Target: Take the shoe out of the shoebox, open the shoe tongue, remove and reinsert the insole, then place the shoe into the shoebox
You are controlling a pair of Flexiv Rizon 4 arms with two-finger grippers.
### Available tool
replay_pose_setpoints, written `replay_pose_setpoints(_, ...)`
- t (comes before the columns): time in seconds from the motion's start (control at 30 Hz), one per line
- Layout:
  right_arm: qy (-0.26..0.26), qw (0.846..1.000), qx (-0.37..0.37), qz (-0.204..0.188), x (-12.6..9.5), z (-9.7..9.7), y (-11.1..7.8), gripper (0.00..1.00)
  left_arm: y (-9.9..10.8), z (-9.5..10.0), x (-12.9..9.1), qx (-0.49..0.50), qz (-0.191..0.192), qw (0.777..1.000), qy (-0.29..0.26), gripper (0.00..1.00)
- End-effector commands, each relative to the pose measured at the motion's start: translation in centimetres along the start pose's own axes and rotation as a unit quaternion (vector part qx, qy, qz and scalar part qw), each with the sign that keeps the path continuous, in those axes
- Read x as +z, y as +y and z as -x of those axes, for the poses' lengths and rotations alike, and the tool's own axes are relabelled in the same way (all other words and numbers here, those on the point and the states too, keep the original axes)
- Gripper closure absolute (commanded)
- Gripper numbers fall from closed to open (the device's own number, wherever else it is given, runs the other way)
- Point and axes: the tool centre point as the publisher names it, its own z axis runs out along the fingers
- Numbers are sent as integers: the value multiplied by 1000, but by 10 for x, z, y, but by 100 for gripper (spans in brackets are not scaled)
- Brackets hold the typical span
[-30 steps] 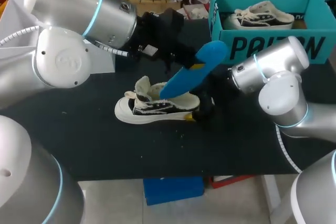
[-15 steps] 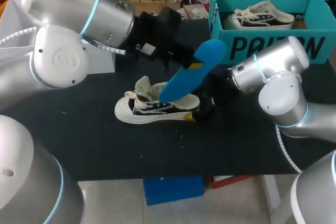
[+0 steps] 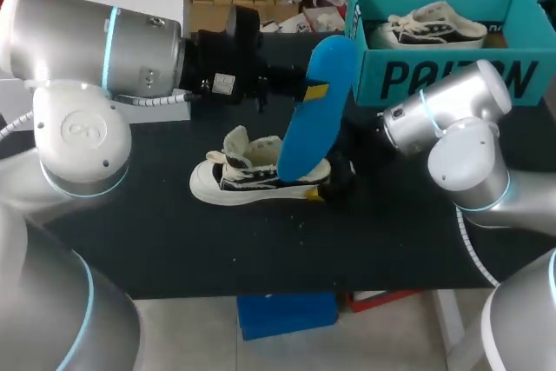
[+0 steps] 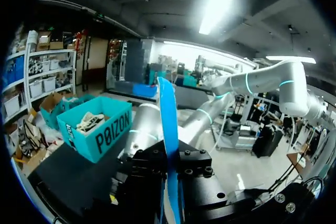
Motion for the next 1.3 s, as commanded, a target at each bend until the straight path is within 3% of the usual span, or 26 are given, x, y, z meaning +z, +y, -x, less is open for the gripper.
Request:
replay_pose_setpoints(0.03,0,1000,1,-1,4,1,-2,100,4,-10,-15,-13,-88,996,7,100)
replay_pose_setpoints(0.4,0,1000,1,-1,4,1,-2,100,-3,-20,-39,-54,-171,984,22,100)
replay_pose_setpoints(0.53,0,1000,1,-1,4,1,-2,100,-5,-22,-43,-63,-183,980,36,100)
replay_pose_setpoints(0.9,0,1000,1,-1,4,1,-2,100,-22,-25,-48,-55,-188,978,71,100)
replay_pose_setpoints(1.3,0,1000,1,-1,4,1,-2,100,-55,-31,-51,-28,-198,975,100,100)
